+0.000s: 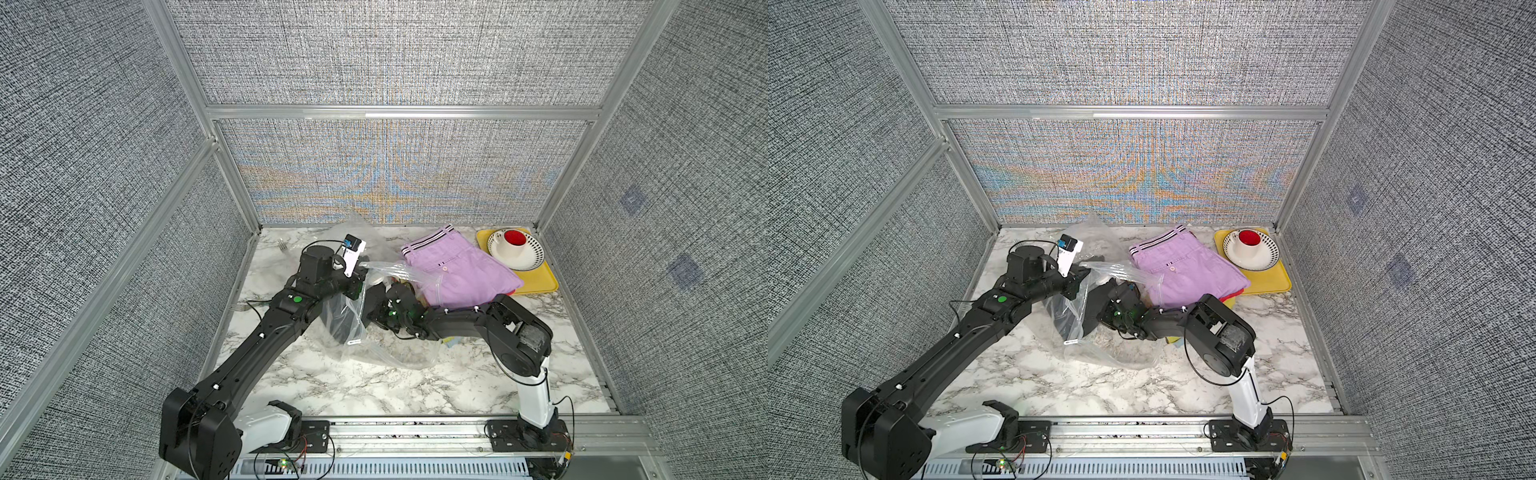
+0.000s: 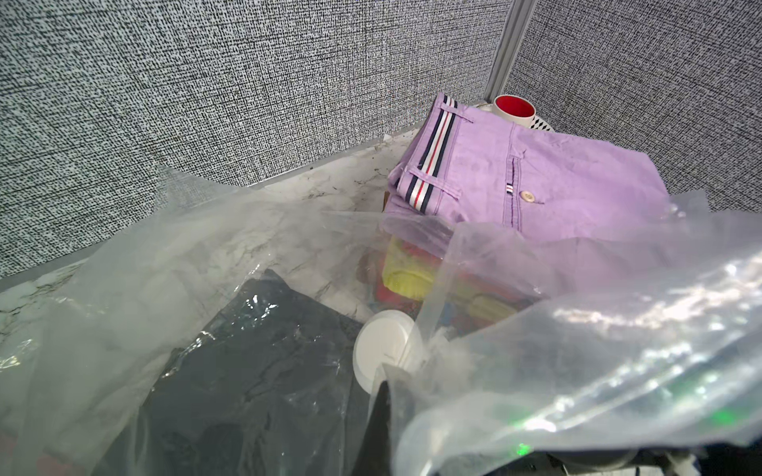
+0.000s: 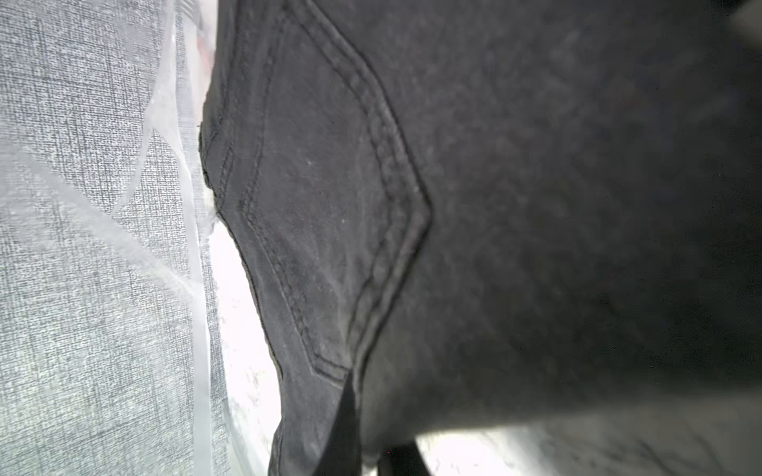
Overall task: Take the trousers out of the vacuum bag
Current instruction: Take out the trousers from the vacuum bag.
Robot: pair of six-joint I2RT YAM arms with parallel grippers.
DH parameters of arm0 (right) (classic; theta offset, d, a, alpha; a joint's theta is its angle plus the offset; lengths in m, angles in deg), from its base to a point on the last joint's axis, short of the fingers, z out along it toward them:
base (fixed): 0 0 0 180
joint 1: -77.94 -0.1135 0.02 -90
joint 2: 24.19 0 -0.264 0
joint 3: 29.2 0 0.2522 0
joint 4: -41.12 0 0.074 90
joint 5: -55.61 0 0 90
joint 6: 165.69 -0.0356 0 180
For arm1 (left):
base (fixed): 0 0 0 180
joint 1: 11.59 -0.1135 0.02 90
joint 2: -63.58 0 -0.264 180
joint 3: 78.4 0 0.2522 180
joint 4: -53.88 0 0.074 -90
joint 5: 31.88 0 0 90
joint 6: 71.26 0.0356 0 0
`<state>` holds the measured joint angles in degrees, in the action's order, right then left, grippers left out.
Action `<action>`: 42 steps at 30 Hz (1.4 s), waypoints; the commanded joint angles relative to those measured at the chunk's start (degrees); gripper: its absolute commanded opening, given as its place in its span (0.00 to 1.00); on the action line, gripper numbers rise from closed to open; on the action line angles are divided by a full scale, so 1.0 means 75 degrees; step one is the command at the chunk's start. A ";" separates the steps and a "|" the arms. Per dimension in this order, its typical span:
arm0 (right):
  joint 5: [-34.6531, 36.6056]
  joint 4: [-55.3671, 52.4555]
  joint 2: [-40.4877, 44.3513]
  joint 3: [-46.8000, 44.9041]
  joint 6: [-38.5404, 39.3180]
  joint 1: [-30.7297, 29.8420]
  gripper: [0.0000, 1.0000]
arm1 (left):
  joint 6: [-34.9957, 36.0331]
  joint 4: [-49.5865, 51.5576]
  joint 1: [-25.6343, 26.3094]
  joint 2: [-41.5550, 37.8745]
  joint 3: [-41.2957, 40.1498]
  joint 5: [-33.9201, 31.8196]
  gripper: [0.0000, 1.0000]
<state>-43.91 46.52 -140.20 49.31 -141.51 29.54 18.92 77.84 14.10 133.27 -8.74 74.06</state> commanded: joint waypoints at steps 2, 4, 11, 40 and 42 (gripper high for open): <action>0.0584 -0.0553 0.0422 0.0300 0.0957 -0.0070 0.00 | 0.0068 -0.0372 0.0002 0.0132 -0.0189 -0.0256 0.00; 0.0854 -0.0899 0.0704 0.0375 0.1214 -0.0139 0.00 | 0.0096 -0.0441 -0.0004 0.0236 -0.0213 -0.0329 0.00; 0.1846 -0.2159 0.1904 0.0331 0.2096 -0.0460 0.00 | 0.0139 -0.0671 -0.0004 0.0524 -0.0152 -0.0413 0.00; 0.2440 -0.4723 0.2849 0.0971 0.4060 -0.1108 0.00 | 0.0587 -0.0673 -0.0004 0.1008 0.0099 -0.0204 0.00; 0.2534 -0.4848 0.3047 0.0901 0.4113 -0.0923 0.00 | 0.0652 -0.0703 -0.0005 0.0940 -0.0081 -0.0135 0.00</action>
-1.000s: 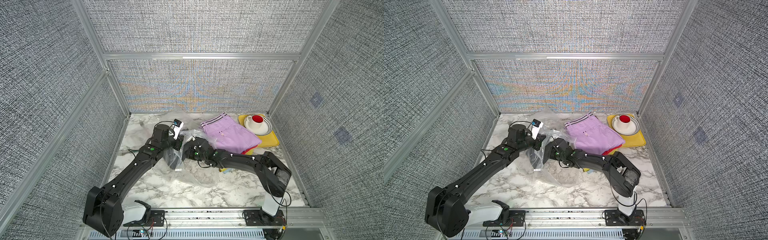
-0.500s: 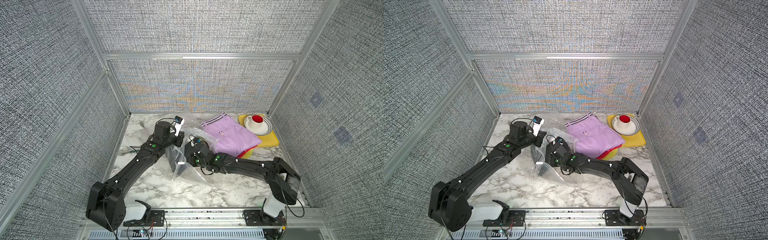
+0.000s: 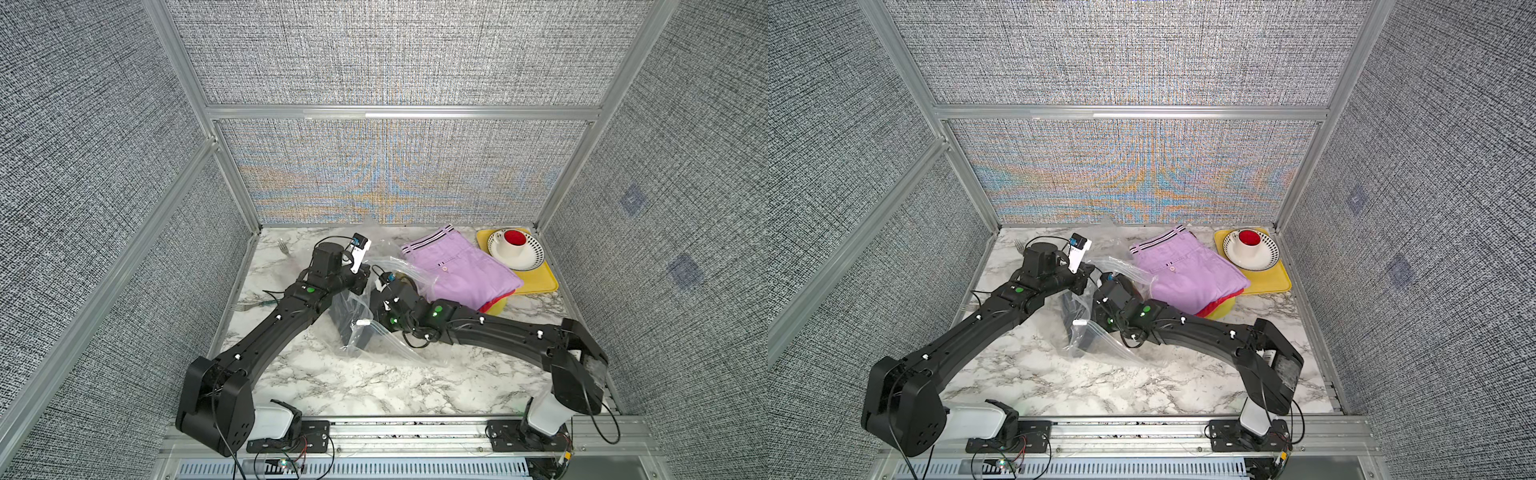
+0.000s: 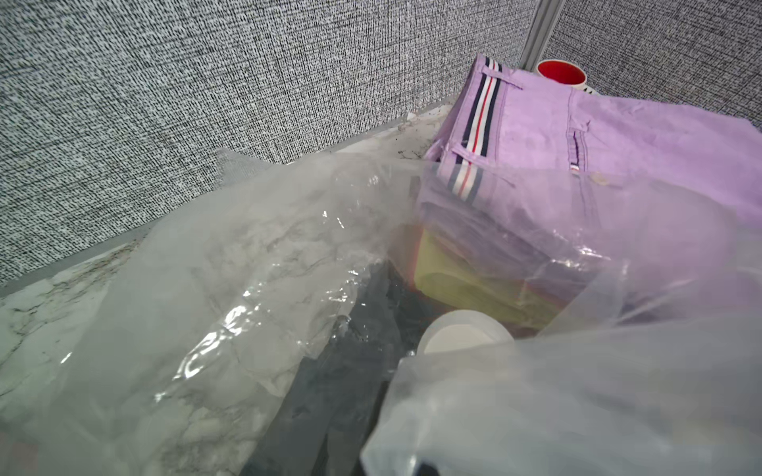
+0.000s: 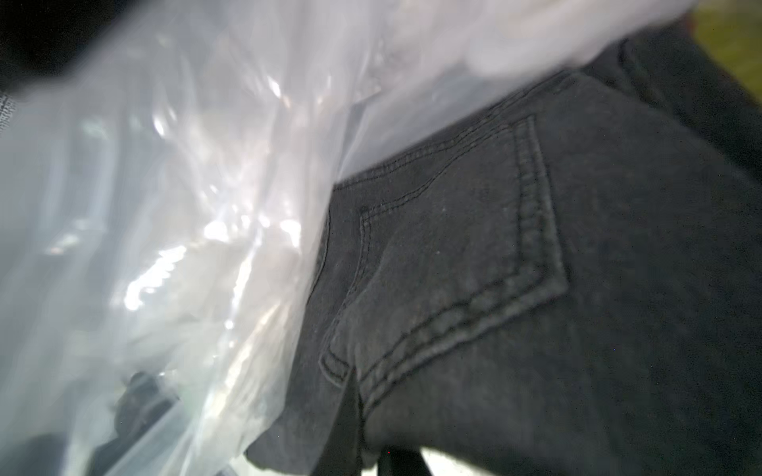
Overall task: Take the trousers out of the vacuum bag
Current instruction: Take out the trousers from the vacuum bag.
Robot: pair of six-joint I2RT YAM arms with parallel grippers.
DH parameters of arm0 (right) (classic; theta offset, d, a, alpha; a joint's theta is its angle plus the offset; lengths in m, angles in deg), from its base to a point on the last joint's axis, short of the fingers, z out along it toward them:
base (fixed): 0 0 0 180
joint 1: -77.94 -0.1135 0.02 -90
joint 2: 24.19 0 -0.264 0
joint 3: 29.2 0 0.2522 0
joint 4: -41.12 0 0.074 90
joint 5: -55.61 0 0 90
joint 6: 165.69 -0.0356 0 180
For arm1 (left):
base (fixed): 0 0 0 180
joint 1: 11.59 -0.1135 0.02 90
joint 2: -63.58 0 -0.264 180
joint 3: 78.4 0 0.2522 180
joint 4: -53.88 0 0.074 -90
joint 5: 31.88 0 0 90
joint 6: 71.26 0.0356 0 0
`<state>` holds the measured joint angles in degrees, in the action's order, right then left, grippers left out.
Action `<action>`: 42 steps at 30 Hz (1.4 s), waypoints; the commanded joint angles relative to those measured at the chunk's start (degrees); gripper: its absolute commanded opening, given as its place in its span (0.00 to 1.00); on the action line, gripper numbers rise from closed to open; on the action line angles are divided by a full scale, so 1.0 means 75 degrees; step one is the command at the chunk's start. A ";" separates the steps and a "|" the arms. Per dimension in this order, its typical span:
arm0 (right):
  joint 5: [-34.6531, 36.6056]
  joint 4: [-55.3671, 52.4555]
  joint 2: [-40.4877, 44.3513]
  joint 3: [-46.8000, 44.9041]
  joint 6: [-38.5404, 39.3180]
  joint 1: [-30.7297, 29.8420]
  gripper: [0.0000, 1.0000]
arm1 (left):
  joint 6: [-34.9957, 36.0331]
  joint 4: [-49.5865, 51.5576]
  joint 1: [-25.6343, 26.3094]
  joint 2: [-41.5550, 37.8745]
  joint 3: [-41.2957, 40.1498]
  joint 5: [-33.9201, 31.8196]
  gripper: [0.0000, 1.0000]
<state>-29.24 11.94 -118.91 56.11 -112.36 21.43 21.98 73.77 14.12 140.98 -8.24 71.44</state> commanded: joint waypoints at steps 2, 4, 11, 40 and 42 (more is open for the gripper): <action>0.0601 -0.0335 0.0428 -0.0059 0.0310 0.0318 0.00 | 0.0282 -0.0184 -0.0007 -0.0139 -0.0287 0.0173 0.00; 0.0665 -0.0496 0.0606 -0.0048 0.0387 0.0363 0.00 | 0.0328 -0.0144 -0.0007 -0.0120 -0.0335 0.0101 0.00; 0.0722 -0.0819 0.1366 -0.0592 -0.0037 0.0319 0.00 | 0.0281 -0.0138 -0.0008 0.0129 -0.0261 -0.0251 0.00; 0.0603 -0.0248 0.1572 -0.2407 -0.1971 0.0115 0.74 | -0.0057 -0.0349 -0.0007 0.0881 0.0483 0.0264 0.00; 0.0591 0.0006 0.1377 -0.2499 -0.2001 0.0063 0.76 | -0.0069 -0.0366 -0.0007 0.0890 0.0501 0.0282 0.00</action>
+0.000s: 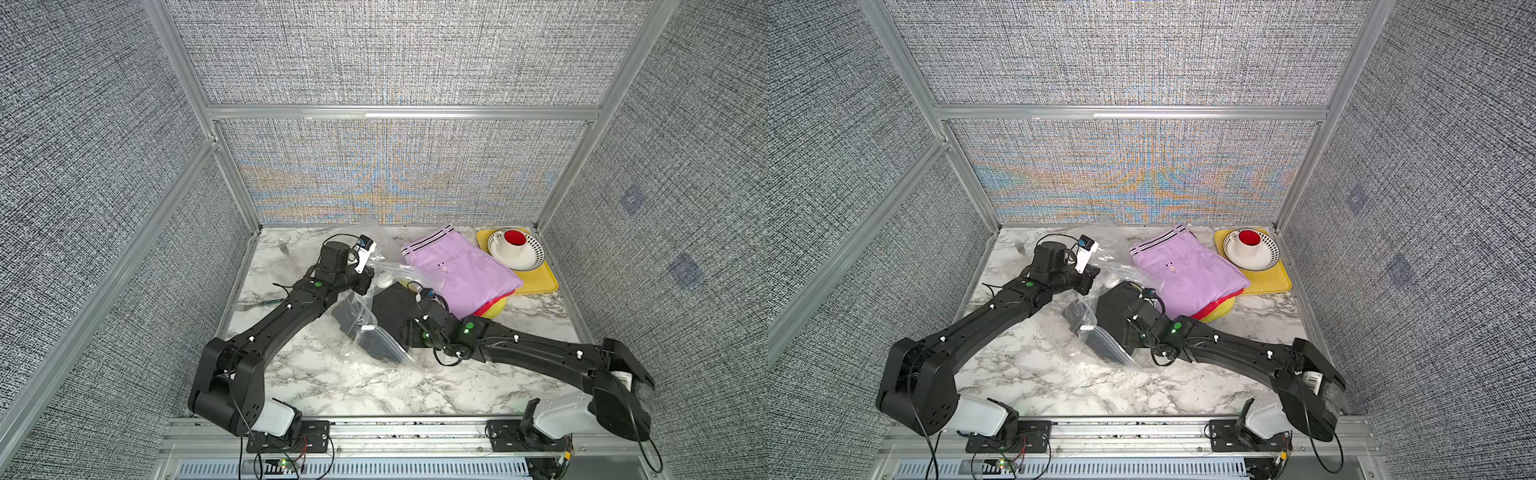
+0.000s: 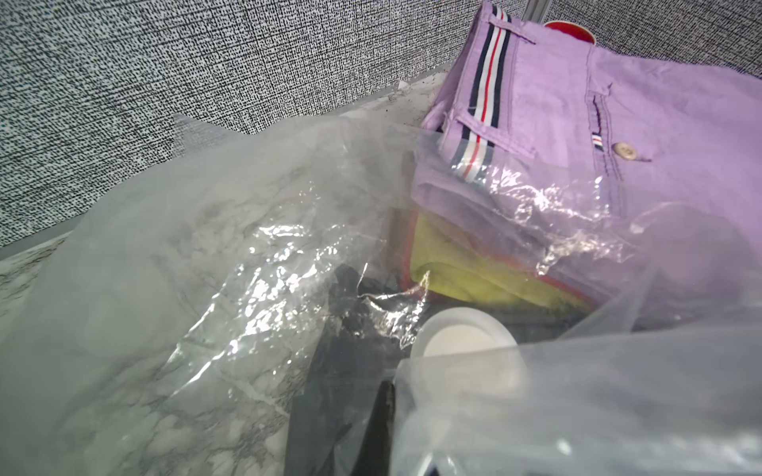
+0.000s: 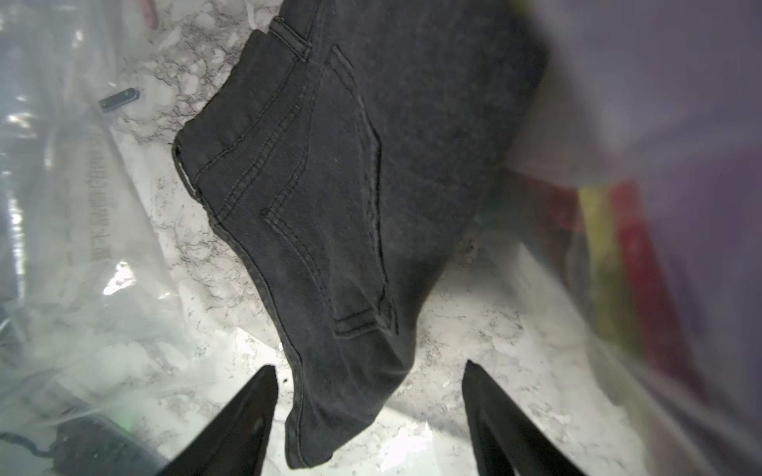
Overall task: Take the trousers out of the vacuum bag
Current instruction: Take out the trousers from the vacuum bag.
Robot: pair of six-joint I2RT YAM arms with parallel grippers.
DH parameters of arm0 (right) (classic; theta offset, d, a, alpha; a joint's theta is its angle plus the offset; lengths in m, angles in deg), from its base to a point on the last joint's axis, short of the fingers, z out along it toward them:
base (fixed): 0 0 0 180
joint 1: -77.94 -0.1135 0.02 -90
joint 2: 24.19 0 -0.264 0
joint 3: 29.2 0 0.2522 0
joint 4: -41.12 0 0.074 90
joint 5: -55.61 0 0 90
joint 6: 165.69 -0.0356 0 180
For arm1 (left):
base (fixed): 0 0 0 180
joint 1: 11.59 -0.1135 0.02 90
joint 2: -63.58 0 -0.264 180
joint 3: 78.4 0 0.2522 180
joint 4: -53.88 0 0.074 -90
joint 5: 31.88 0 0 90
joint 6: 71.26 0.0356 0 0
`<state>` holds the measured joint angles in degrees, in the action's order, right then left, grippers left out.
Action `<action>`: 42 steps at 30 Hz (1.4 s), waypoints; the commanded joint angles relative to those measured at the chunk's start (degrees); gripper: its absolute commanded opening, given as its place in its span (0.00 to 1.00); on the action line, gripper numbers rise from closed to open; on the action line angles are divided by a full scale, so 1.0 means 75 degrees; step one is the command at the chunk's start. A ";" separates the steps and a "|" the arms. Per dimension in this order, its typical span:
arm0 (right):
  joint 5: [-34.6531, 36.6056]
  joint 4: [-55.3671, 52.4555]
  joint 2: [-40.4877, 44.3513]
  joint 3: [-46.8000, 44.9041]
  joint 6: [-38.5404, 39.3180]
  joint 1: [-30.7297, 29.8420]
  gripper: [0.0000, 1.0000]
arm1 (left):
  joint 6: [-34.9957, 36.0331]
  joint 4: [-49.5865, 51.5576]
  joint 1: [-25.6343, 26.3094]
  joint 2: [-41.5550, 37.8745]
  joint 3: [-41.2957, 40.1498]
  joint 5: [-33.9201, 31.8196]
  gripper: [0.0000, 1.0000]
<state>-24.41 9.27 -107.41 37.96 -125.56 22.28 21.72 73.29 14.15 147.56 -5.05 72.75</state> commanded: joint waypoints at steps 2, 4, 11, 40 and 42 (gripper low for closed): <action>-0.0065 0.0717 -0.0332 -0.0205 -0.0317 -0.0082 0.78 | -0.0067 -0.0308 -0.0016 0.0026 0.0070 0.0114 0.00; -0.0025 0.1304 -0.0398 -0.0382 -0.0346 -0.0126 0.78 | -0.0088 -0.0315 -0.0014 0.0040 0.0070 0.0129 0.00; 0.0420 0.2748 -0.0513 -0.0945 -0.0582 -0.0215 0.81 | -0.0153 -0.0340 0.0002 0.0038 0.0071 0.0176 0.00; 0.0391 0.5409 -0.1899 -0.1138 -0.0327 -0.0123 0.78 | -0.0130 -0.0650 0.0025 -0.0409 -0.0200 0.0913 0.00; 0.0302 0.5463 -0.2012 -0.1066 -0.0320 -0.0119 0.77 | -0.0117 -0.0648 0.0022 -0.0422 -0.0208 0.0897 0.00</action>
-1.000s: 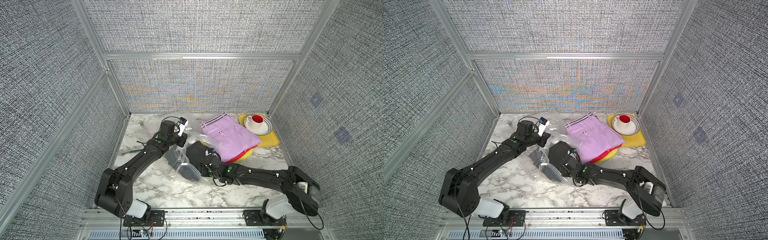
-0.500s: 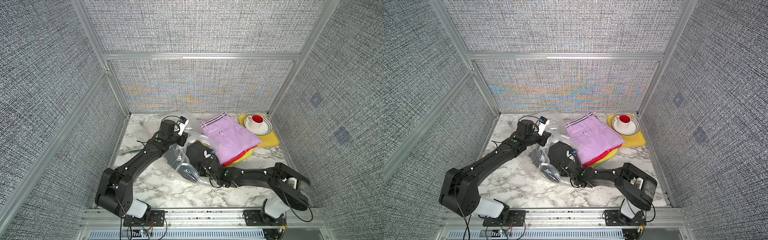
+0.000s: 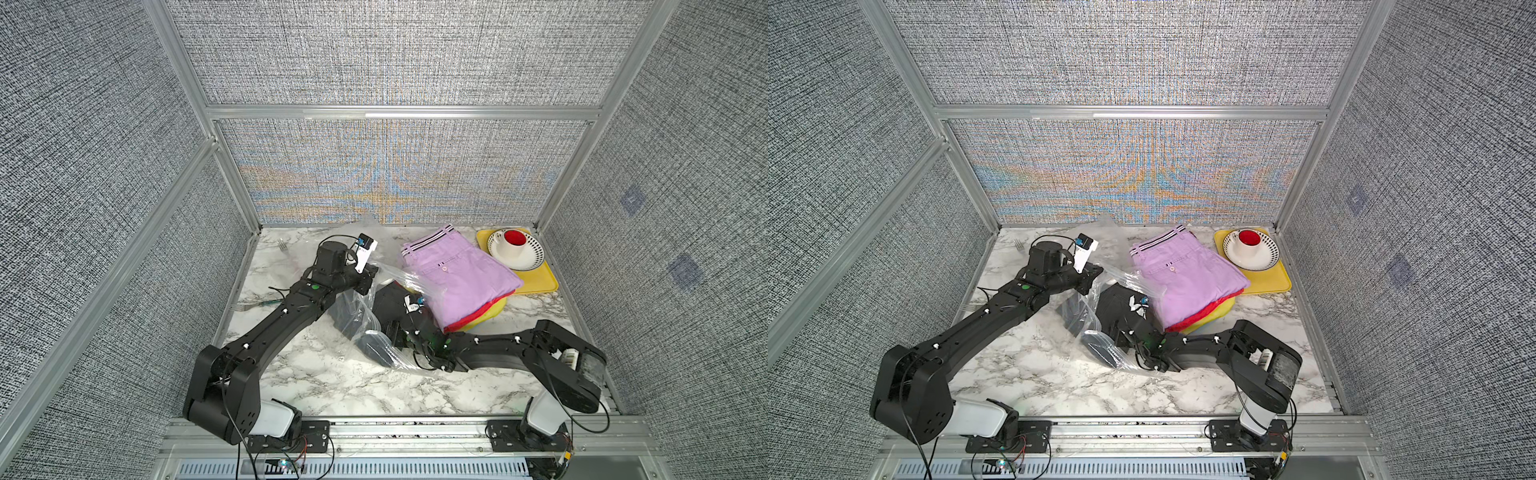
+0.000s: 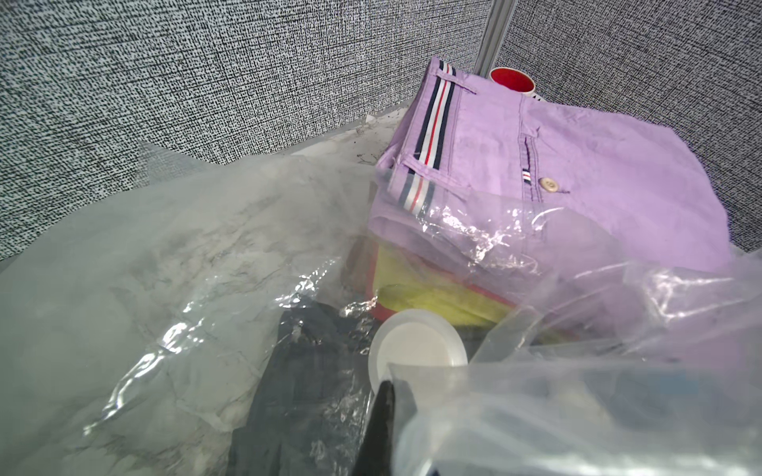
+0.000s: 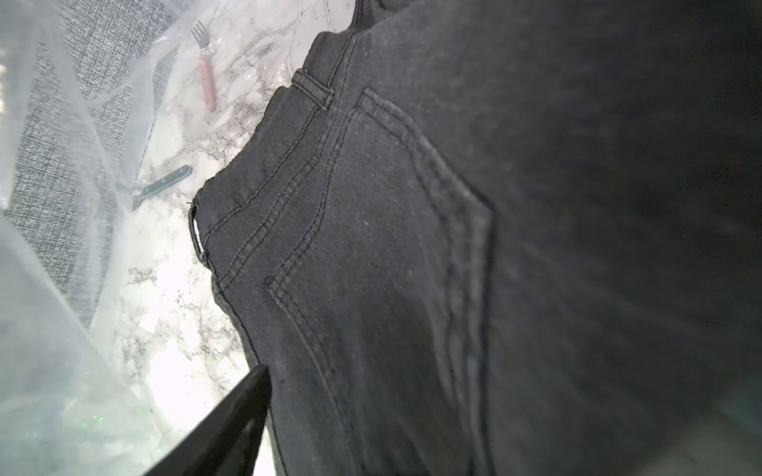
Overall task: Take the trousers out of the vacuum bag
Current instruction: Take out the trousers from the vacuum bag.
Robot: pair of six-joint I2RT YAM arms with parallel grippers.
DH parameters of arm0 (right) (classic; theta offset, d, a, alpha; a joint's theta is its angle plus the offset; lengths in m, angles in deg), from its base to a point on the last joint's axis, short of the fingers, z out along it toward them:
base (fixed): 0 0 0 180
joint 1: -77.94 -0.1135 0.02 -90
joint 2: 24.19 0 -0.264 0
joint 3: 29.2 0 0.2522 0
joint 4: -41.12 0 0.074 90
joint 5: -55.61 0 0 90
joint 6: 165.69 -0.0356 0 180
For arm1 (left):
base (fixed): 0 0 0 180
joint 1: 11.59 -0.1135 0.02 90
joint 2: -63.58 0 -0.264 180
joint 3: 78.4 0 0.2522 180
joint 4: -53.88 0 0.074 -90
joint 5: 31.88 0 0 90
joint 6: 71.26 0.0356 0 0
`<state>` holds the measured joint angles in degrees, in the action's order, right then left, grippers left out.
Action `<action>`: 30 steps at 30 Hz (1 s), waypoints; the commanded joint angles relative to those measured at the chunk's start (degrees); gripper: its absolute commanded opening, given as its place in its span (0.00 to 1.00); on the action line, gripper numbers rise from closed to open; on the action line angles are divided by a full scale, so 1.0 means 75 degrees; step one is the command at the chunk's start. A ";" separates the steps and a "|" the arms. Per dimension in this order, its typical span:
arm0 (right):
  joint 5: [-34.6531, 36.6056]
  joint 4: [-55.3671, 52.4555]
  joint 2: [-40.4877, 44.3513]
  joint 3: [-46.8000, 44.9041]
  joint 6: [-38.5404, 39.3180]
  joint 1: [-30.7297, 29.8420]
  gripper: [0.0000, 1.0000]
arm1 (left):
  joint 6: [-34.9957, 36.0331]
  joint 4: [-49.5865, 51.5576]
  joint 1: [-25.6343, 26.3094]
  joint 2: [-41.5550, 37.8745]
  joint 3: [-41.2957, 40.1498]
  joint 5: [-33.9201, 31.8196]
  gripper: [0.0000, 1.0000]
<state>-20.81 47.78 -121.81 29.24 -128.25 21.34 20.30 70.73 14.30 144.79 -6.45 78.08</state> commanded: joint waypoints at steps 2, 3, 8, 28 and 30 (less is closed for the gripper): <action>-0.0240 0.0402 -0.0180 0.0101 0.0057 0.0010 0.76 | 0.0096 -0.0307 0.0004 -0.0058 -0.0024 0.0266 0.00; -0.0252 0.0448 -0.0191 0.0101 0.0066 0.0013 0.75 | 0.0099 -0.0307 -0.0001 -0.0070 -0.0034 0.0322 0.00; -0.0296 0.0529 -0.0348 0.0359 0.0151 0.0099 0.66 | 0.0144 -0.0298 0.0002 -0.0133 -0.0077 0.0454 0.00; -0.0562 0.0263 -0.0080 0.0629 0.1041 0.0170 0.00 | 0.0231 -0.0376 -0.0005 0.0124 -0.0234 0.0035 0.00; -0.0356 -0.0098 0.0254 0.0726 0.1440 0.0090 0.00 | 0.0259 -0.0374 0.0005 0.0149 -0.0270 -0.0022 0.00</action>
<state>-26.05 48.31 -122.36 33.55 -122.65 22.57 21.37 69.77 14.28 145.66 -8.24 79.00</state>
